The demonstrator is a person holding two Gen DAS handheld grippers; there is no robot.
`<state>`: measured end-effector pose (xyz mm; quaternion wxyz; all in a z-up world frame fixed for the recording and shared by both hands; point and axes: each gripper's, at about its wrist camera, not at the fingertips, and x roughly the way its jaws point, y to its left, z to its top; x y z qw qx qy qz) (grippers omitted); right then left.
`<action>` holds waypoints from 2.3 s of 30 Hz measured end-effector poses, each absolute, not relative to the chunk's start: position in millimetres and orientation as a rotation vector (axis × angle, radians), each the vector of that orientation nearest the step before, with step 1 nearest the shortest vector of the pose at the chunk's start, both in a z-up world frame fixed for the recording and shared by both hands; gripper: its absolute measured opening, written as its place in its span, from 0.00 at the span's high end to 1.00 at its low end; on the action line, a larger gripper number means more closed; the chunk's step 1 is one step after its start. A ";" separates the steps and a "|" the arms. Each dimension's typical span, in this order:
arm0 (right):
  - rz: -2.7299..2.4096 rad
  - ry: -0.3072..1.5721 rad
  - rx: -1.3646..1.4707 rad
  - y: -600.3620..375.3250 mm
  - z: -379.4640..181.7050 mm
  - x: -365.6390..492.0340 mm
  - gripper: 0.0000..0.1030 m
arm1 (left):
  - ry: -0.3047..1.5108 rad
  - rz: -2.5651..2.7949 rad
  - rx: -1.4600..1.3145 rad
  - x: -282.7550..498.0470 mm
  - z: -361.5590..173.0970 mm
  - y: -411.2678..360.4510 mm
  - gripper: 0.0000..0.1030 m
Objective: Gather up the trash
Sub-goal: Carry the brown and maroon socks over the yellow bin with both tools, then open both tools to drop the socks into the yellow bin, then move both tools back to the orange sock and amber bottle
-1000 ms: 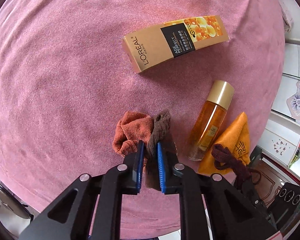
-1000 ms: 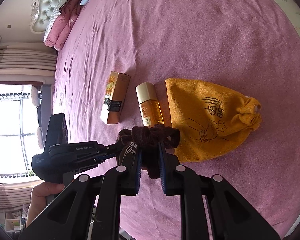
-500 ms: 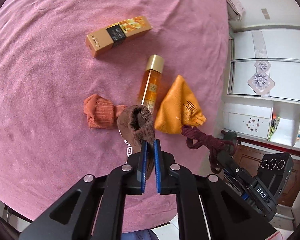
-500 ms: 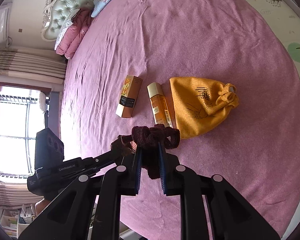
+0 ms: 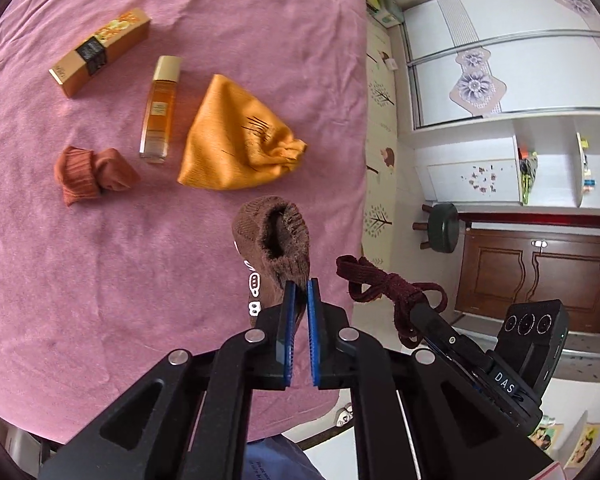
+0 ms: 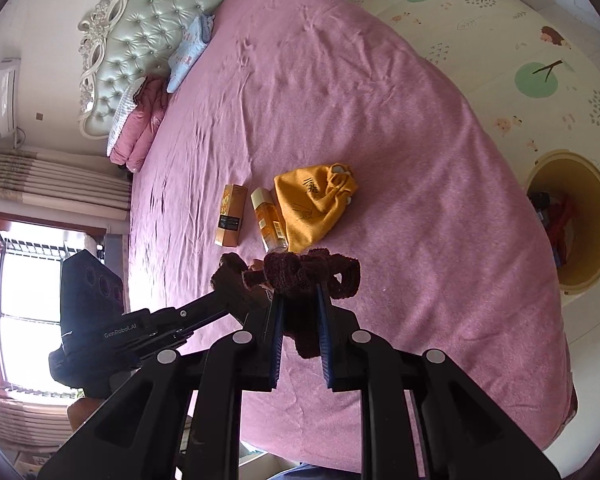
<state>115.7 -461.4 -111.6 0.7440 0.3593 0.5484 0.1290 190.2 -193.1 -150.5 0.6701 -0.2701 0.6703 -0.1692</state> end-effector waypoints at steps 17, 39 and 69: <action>0.020 1.075 0.917 -656.9 -121.7 57.9 0.85 | 1.627 -0.684 -0.363 192.9 -169.5 -454.4 0.94; -0.169 1.066 1.050 -775.6 -183.3 59.0 0.63 | 1.659 -0.719 -0.086 223.5 -222.3 -590.7 0.29; 0.115 1.168 0.850 -582.9 -120.7 84.1 0.47 | 1.554 -0.486 -0.191 175.3 -157.1 -371.0 0.17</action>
